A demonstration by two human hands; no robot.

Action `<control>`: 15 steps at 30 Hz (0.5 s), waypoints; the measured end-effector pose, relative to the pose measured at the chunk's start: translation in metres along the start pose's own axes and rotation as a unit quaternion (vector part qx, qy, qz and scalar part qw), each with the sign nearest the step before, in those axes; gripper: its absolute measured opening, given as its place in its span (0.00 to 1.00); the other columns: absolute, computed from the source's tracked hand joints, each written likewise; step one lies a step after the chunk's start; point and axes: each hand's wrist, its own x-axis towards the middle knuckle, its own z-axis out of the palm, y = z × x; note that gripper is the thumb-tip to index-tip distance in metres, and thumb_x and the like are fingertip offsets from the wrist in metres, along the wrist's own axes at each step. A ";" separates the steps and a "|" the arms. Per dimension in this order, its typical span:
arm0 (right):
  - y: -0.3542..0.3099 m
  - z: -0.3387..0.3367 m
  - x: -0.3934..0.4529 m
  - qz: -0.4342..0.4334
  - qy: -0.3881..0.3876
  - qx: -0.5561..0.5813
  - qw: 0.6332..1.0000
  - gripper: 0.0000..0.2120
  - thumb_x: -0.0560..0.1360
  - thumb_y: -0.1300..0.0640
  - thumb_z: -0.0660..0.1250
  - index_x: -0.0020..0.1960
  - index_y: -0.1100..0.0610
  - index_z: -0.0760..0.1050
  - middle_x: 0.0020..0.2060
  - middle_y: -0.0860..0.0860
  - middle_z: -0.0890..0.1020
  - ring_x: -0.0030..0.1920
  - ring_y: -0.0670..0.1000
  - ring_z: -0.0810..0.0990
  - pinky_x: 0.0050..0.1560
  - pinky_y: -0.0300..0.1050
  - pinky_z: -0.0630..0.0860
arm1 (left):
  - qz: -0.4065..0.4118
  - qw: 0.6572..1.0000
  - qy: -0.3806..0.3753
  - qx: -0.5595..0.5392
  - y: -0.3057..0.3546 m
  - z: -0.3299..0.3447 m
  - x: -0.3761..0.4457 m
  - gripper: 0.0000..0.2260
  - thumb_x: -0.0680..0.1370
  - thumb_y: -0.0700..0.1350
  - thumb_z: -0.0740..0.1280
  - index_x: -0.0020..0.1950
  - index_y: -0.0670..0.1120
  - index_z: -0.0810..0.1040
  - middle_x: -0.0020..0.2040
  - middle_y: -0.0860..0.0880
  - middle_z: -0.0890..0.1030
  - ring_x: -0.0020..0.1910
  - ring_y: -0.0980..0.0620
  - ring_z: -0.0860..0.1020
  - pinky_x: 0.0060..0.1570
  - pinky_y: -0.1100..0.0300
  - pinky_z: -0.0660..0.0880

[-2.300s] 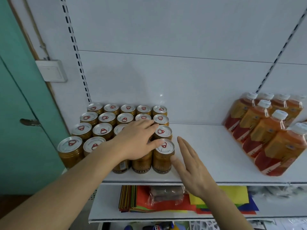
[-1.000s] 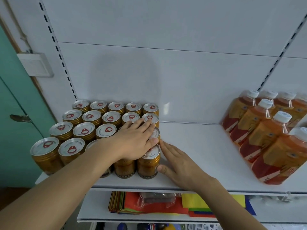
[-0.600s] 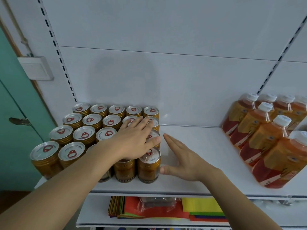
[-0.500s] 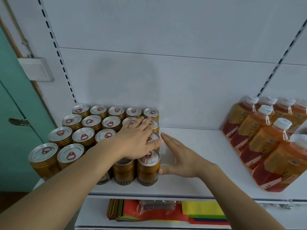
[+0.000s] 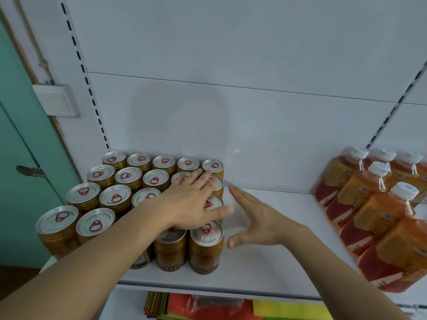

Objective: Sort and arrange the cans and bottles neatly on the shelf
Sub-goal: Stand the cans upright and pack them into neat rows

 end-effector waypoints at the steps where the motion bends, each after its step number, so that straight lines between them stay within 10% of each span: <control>1: 0.003 -0.004 0.005 0.006 -0.005 -0.007 1.000 0.71 0.58 0.14 0.71 0.85 0.38 0.34 0.80 0.29 0.38 0.83 0.36 0.41 0.85 0.46 0.49 | 0.002 1.000 -0.008 0.005 0.000 0.001 0.001 0.53 0.71 0.84 0.39 0.87 0.53 0.39 0.86 0.52 0.35 0.84 0.50 0.33 0.82 0.40 0.37; 6: -0.005 -0.013 0.029 -0.037 -0.017 0.009 0.999 0.69 0.57 0.18 0.76 0.77 0.25 0.27 0.75 0.20 0.34 0.77 0.26 0.37 0.81 0.39 0.48 | 0.007 1.000 -0.016 0.019 -0.003 0.006 0.003 0.56 0.68 0.86 0.40 0.86 0.53 0.37 0.86 0.53 0.34 0.83 0.51 0.32 0.82 0.41 0.37; 15: -0.002 0.000 0.040 -0.084 0.037 0.027 0.995 0.66 0.63 0.21 0.75 0.85 0.36 0.36 0.85 0.34 0.41 0.85 0.40 0.45 0.83 0.53 0.59 | 0.007 1.000 -0.017 0.019 -0.004 0.005 0.004 0.54 0.69 0.85 0.40 0.86 0.54 0.36 0.86 0.53 0.35 0.83 0.51 0.32 0.83 0.42 0.39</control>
